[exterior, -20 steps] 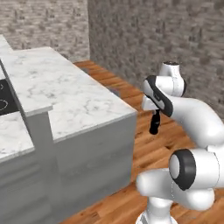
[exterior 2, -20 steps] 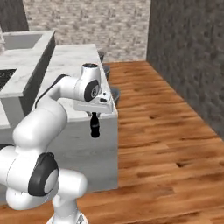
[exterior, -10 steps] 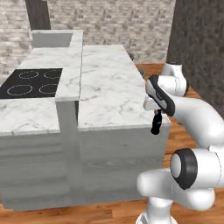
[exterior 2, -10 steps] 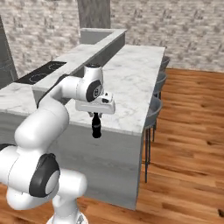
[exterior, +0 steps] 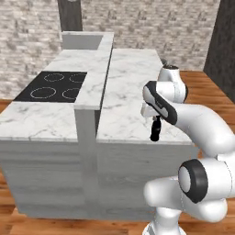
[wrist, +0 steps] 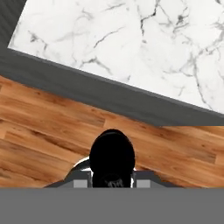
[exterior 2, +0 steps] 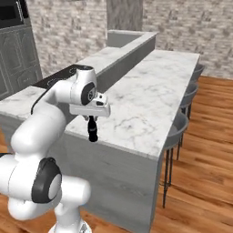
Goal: Move the drinks to the dining counter.
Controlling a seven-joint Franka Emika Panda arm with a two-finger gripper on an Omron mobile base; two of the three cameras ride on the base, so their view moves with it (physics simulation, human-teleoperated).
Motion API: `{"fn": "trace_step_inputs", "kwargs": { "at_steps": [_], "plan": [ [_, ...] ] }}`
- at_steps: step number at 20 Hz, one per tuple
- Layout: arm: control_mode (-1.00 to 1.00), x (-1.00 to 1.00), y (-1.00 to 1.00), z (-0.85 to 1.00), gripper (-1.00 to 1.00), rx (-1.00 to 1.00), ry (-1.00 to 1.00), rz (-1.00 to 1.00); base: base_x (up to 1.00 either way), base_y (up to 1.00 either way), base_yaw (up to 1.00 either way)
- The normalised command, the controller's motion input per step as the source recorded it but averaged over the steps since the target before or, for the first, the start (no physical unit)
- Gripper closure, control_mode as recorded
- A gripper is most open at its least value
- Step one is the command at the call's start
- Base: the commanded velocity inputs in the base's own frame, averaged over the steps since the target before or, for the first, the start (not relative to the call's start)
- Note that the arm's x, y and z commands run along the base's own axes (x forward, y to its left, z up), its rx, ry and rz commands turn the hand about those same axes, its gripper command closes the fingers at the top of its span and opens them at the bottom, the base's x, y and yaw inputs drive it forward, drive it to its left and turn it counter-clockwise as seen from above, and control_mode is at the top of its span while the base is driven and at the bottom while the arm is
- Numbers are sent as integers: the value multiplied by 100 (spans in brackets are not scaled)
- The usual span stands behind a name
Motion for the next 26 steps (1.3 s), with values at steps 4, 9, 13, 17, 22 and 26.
{"fn": "trace_step_inputs", "kwargs": {
  "at_steps": [4, 9, 13, 17, 22, 26],
  "plan": [
    [100, 0, 0, 0, 100, 0, 0, 0, 96, 1, -8],
    [100, 0, 0, 0, 100, 0, 0, 0, 84, 2, -19],
    [100, 0, 0, 0, 100, 0, 0, 0, 75, 0, -26],
    [-100, 75, 0, 0, 100, 3, 0, -24, 0, 0, 0],
    [-100, 81, 0, -6, 100, 0, 0, -21, 0, 0, 0],
    [-100, 68, 0, -15, 100, 1, 0, -13, 0, 0, 0]
  ]
}}
